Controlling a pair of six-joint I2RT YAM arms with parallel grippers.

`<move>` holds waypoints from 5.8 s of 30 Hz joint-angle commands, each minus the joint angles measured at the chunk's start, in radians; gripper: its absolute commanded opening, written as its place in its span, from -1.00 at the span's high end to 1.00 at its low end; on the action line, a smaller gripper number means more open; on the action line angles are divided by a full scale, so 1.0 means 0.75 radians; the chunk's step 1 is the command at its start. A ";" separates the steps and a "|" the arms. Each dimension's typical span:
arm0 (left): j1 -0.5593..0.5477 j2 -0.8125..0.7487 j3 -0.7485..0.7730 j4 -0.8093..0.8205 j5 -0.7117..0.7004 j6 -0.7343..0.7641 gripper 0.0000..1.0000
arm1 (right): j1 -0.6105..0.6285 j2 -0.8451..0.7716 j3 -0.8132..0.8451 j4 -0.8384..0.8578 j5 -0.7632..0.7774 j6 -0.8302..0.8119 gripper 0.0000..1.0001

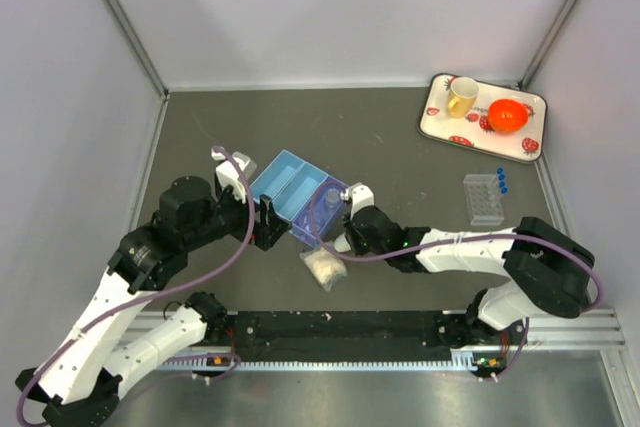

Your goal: Organize the chemistry lab equipment

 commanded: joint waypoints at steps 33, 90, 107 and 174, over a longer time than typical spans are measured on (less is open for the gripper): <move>0.003 -0.056 -0.001 0.040 0.007 0.027 -0.98 | 0.210 0.163 0.343 -0.168 0.028 -0.085 0.23; 0.003 -0.066 0.003 0.007 0.003 0.033 -0.98 | 0.215 -0.178 0.433 -0.738 0.484 -0.034 1.00; 0.003 -0.099 -0.019 -0.015 -0.009 0.003 -0.98 | -0.088 0.267 1.301 -0.955 0.000 -0.192 1.00; 0.003 -0.064 -0.082 0.017 -0.019 0.023 -0.98 | -0.092 0.837 1.705 -1.063 -0.248 -0.284 0.41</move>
